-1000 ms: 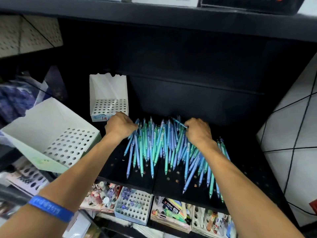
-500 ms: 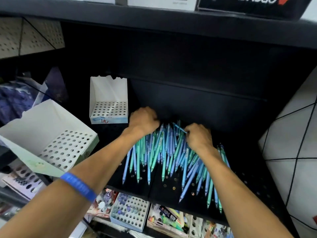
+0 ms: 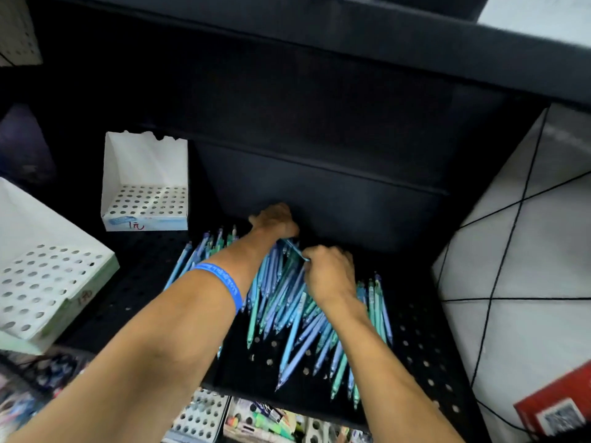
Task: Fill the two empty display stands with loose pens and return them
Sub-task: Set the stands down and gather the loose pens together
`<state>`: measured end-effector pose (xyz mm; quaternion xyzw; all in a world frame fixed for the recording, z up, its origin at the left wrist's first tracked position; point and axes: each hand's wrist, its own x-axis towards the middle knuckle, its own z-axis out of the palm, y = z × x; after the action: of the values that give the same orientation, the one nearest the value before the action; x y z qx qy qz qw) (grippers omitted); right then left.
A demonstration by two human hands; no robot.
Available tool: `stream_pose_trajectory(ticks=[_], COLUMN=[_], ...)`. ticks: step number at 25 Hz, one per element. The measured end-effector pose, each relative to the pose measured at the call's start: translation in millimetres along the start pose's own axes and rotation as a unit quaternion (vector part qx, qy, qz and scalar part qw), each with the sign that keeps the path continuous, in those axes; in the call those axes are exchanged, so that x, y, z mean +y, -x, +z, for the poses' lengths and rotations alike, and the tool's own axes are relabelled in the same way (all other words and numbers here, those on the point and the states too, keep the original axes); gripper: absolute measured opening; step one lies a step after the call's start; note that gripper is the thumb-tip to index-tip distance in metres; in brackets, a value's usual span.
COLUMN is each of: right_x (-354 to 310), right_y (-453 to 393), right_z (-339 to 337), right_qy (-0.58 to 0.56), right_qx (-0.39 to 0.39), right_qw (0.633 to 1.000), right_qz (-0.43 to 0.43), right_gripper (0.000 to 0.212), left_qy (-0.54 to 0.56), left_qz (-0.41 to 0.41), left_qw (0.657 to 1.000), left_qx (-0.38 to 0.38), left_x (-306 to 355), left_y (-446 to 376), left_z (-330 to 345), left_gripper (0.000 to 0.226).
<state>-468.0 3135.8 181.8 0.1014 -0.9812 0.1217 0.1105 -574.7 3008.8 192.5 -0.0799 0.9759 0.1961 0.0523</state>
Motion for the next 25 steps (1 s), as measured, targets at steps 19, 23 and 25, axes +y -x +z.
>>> stream_pose_trajectory(ticks=[19,23,25], right_x=[81,81,80], right_y=[72,74,74], right_z=[-58,-54,-53], right_qy=[-0.201,-0.217,-0.217], right_qx=[0.033,0.038,0.038], right_qw=[0.960,0.955,0.955], right_qz=[0.193,0.198,0.199], right_gripper=[0.015,0.019,0.020], left_qy=[-0.009,-0.065,-0.066], left_qz=[0.113,0.143,0.147], left_qw=[0.993,0.988,0.987], left_qx=[-0.020,-0.002,-0.024], left_x=[19,24,24], left_y=[21,29,31], left_z=[-5,-6,-8], left_gripper=[0.030,0.035,0.028])
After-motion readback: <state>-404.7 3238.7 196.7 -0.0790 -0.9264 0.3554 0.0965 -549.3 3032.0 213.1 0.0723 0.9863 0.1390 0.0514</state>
